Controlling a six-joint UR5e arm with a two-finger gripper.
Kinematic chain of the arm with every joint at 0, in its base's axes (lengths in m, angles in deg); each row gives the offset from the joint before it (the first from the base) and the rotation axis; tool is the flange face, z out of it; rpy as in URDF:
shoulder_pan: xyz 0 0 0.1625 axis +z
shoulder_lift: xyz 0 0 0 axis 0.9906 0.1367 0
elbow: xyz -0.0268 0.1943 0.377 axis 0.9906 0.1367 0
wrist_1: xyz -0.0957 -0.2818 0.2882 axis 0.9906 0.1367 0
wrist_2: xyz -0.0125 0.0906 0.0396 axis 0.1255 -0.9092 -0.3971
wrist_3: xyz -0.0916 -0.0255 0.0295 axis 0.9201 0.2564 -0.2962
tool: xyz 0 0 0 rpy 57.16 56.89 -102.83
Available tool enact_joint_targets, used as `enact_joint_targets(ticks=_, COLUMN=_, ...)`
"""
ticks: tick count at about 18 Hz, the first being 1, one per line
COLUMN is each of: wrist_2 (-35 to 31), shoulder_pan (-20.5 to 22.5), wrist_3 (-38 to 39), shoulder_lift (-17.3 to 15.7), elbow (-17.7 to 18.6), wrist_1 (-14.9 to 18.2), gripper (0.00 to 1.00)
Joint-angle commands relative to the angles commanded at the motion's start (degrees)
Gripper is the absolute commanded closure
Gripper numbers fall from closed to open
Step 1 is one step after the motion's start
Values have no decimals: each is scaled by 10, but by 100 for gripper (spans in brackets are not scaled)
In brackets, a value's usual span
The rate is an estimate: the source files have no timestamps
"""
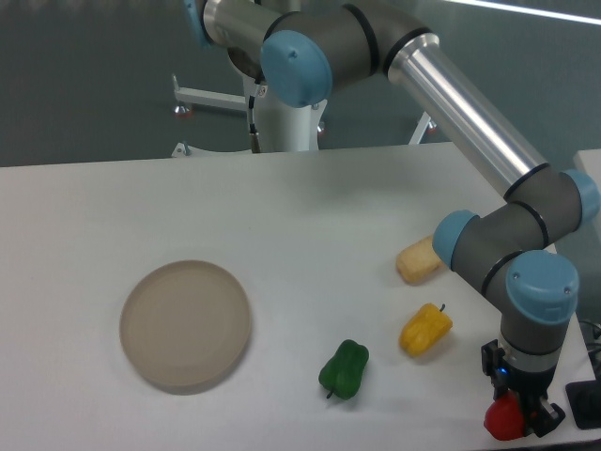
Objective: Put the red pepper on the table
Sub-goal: 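Lift the held red pepper with the gripper and carry it toward the yellow corn, then lower the red pepper onto the table beside the yellow corn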
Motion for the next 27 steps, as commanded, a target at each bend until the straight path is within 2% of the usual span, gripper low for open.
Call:
enact_joint_targets(ticks=1, wrist_2=-1, shoulder_pan=-3, wrist_3=1, shoulder_lift=-6, elbow=12, wrist_1=4, gripper=40)
enact_joint_targets(ticks=4, wrist_2=1, shoulder_pan=-8, wrist_3=29, shoulder_lift=-55, elbow=68, wrist_1=16, gripper=40)
enact_joint_targets(ticks=7, wrist_2=1, shoulder_pan=-19, wrist_3=49, shoulder_lift=-87, elbow=106, wrist_1=25, gripper=40)
enact_joint_targets(ticks=12, wrist_2=14, shoulder_pan=-37, wrist_3=100, shoulder_lift=-189, elbow=241, wrist_1=27, gripper=40)
enact_joint_targets(ticks=18, wrist_2=34, shoulder_pan=-46, wrist_3=120, shoulder_lift=-342, elbow=435, wrist_1=26, gripper=40)
enact_joint_targets(ticks=21, wrist_2=44, shoulder_pan=-46, wrist_3=124, shoulder_lift=-388, elbow=501, wrist_1=24, gripper=41)
enact_joint_targets(ticks=22, wrist_2=47, shoulder_pan=-44, wrist_3=124, shoulder_lift=-407, elbow=533, wrist_1=21, gripper=41)
enact_joint_targets(ticks=25, wrist_2=41, shoulder_pan=-42, wrist_3=122, shoulder_lift=-440, elbow=582, wrist_1=19, gripper=41)
enact_joint_targets(ticks=27, wrist_2=40, shoulder_pan=-39, wrist_3=122, shoulder_lift=-467, elbow=630, wrist_1=10, gripper=41)
